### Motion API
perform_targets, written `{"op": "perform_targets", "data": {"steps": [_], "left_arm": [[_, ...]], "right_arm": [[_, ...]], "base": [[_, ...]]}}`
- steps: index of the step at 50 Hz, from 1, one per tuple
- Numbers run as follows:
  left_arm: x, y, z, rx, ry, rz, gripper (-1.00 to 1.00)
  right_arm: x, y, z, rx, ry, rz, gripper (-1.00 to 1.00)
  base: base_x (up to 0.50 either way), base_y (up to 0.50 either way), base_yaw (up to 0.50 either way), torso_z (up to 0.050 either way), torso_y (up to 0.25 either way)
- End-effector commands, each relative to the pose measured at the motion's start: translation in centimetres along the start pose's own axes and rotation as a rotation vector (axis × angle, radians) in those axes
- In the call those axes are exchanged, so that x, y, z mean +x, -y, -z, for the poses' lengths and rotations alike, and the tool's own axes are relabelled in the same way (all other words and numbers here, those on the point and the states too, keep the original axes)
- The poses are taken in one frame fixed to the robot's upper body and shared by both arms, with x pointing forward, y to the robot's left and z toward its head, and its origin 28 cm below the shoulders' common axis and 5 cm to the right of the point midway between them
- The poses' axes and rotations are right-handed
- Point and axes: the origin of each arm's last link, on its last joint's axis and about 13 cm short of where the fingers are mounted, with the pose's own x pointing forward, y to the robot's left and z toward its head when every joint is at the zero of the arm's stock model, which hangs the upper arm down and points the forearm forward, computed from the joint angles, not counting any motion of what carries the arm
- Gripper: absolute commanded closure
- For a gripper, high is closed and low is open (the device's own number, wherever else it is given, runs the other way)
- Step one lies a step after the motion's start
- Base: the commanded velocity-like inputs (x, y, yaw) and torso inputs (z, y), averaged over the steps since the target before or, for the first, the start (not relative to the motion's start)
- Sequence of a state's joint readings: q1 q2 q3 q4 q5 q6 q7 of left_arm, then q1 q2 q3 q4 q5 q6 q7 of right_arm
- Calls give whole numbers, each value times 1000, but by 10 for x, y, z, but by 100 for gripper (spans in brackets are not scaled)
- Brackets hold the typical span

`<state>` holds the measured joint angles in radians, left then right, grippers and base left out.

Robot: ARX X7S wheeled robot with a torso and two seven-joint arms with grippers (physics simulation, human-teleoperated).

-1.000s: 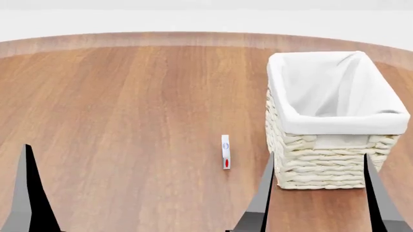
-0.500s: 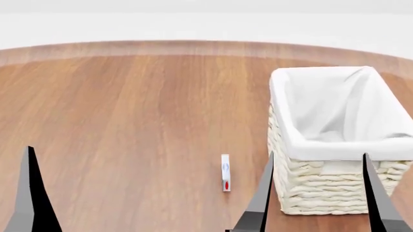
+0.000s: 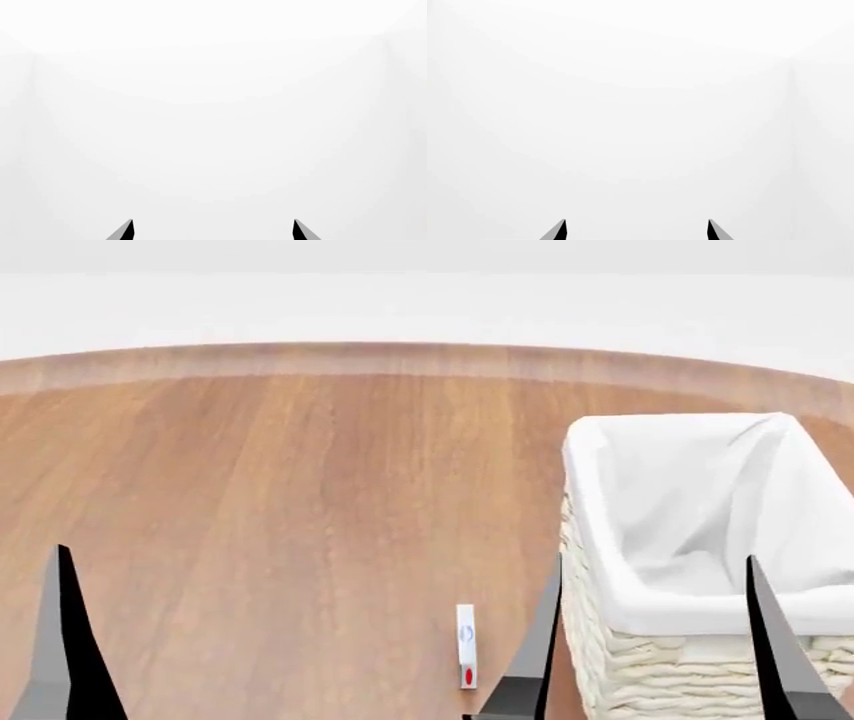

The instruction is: Pick up the alphabet soup and the cream cheese box, and put them in the basket.

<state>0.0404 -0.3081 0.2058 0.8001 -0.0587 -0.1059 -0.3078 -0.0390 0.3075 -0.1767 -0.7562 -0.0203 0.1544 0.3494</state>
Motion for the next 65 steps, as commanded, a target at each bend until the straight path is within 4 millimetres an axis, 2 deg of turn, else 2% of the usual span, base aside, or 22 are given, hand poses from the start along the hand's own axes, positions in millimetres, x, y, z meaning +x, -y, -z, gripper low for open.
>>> {"op": "perform_targets", "data": {"steps": [1,26,65], "left_arm": [[-1,-1,0,-2,-1,-2,-100],[-1,1,2,30,-17,9,-100],[-2,1,5,32,-22,6,-100]], "right_arm": [[-1,-1,0,-2,-1,-3,-100],[-1,0,1,14,-1,3,-100],[-1,-2,4,18,-14,-8,-100]], "base": [[203,0,0,0,0],[97,0,0,0,-3],[0,0,0,0,-228]]}}
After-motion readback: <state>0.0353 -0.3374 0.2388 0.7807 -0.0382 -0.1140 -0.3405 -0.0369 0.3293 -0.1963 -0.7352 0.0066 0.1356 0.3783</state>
